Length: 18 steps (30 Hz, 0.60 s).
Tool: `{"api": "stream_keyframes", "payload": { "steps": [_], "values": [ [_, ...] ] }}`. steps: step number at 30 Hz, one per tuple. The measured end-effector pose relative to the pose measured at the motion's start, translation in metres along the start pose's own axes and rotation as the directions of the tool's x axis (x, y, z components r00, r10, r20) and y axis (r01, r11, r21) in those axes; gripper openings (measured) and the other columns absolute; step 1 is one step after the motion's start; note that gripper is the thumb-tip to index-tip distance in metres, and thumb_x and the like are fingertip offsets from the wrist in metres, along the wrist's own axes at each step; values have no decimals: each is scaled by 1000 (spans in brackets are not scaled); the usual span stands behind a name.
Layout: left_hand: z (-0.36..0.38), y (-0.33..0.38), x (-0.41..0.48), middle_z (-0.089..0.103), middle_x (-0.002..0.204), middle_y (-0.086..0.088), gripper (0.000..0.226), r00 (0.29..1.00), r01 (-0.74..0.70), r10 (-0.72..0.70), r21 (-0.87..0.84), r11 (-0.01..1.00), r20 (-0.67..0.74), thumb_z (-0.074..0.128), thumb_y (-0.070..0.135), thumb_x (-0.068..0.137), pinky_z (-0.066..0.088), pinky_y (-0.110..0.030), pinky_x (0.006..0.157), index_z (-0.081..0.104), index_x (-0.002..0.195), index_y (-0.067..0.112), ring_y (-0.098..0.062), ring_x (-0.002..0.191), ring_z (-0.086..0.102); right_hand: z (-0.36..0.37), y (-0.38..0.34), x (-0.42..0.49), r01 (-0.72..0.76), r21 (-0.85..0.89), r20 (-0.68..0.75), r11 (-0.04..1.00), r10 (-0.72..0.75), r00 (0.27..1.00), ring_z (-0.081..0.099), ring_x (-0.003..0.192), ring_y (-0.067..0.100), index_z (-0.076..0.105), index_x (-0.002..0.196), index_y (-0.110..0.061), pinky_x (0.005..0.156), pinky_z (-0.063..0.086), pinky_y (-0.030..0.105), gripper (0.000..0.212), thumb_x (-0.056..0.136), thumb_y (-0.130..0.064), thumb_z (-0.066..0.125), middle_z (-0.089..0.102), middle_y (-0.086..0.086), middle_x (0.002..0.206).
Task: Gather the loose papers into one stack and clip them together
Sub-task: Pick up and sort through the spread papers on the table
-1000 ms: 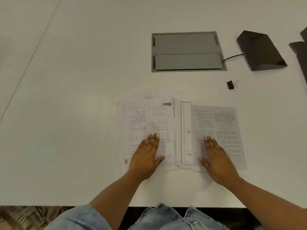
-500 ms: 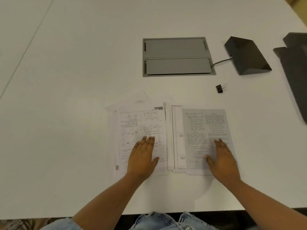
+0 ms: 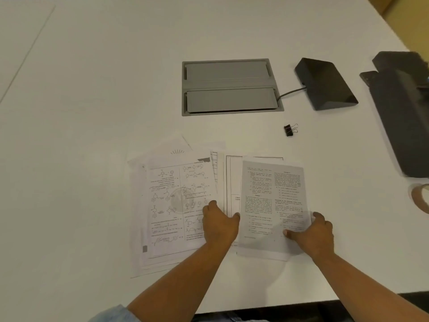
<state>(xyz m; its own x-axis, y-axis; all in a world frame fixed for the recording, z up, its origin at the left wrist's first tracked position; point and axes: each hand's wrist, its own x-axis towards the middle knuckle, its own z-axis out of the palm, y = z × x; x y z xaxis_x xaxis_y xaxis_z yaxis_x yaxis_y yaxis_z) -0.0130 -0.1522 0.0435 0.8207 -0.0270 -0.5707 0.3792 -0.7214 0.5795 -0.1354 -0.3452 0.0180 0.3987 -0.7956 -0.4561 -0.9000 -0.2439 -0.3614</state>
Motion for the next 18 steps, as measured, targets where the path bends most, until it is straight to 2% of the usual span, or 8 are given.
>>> {"api": "stream_keyframes", "payload": {
  "steps": [2,4,6,8,10,12,15,18],
  "values": [
    [1,0,3,52,139,-9,72,1000,28,-29,-67,997,-13,77,27,83,50,-40,100,40,143,10,-30,126,56,1,5,1,4,77,10,997,-5,1000,54,117,39,36,140,-9,91,52,51,118,42,-35,97,52,20,129],
    [1,3,7,63,124,-8,50,999,52,-50,-128,990,18,71,21,89,53,-37,90,51,133,9,-29,114,64,0,11,3,-16,168,11,986,15,1000,59,110,38,39,136,-8,86,55,49,112,42,-29,98,58,19,124],
    [-1,3,8,67,101,-3,22,997,43,-34,-136,990,66,62,17,95,51,-29,76,63,115,9,-26,99,68,-2,15,1,-55,267,26,962,50,998,63,99,35,42,131,-7,83,54,43,96,52,-21,95,63,19,117],
    [-3,2,8,65,88,2,11,995,28,-13,-141,990,102,61,16,97,49,-27,73,67,103,10,-23,89,66,-5,17,-2,-97,358,63,929,79,995,62,90,28,49,124,-8,80,52,37,76,61,-17,91,65,15,109],
    [-5,1,8,65,87,1,9,990,45,-21,-173,984,139,65,16,94,52,-29,75,68,101,9,-21,87,65,-6,19,-7,-82,357,81,930,57,995,62,84,24,59,111,-10,72,50,31,52,68,-19,87,69,10,103],
    [-7,-2,6,67,94,1,18,983,65,-22,-236,970,181,70,16,91,53,-27,74,68,107,8,-21,90,66,-6,19,-11,-52,328,82,943,27,996,61,77,20,62,96,-14,61,46,25,34,72,-21,84,70,7,97],
    [-12,-12,-1,67,102,3,29,974,62,8,-299,952,228,73,14,88,51,-25,74,67,116,9,-16,91,63,-9,16,-16,-43,339,79,940,17,997,60,77,20,61,95,-16,56,42,22,33,72,-22,84,67,4,92],
    [-15,-26,-6,67,105,4,31,972,64,16,-329,942,235,73,15,88,52,-27,77,64,118,13,-15,92,63,-8,14,-20,-119,399,137,909,69,988,63,83,25,62,100,-13,64,48,27,38,71,-20,85,66,5,94]
  ]
}}
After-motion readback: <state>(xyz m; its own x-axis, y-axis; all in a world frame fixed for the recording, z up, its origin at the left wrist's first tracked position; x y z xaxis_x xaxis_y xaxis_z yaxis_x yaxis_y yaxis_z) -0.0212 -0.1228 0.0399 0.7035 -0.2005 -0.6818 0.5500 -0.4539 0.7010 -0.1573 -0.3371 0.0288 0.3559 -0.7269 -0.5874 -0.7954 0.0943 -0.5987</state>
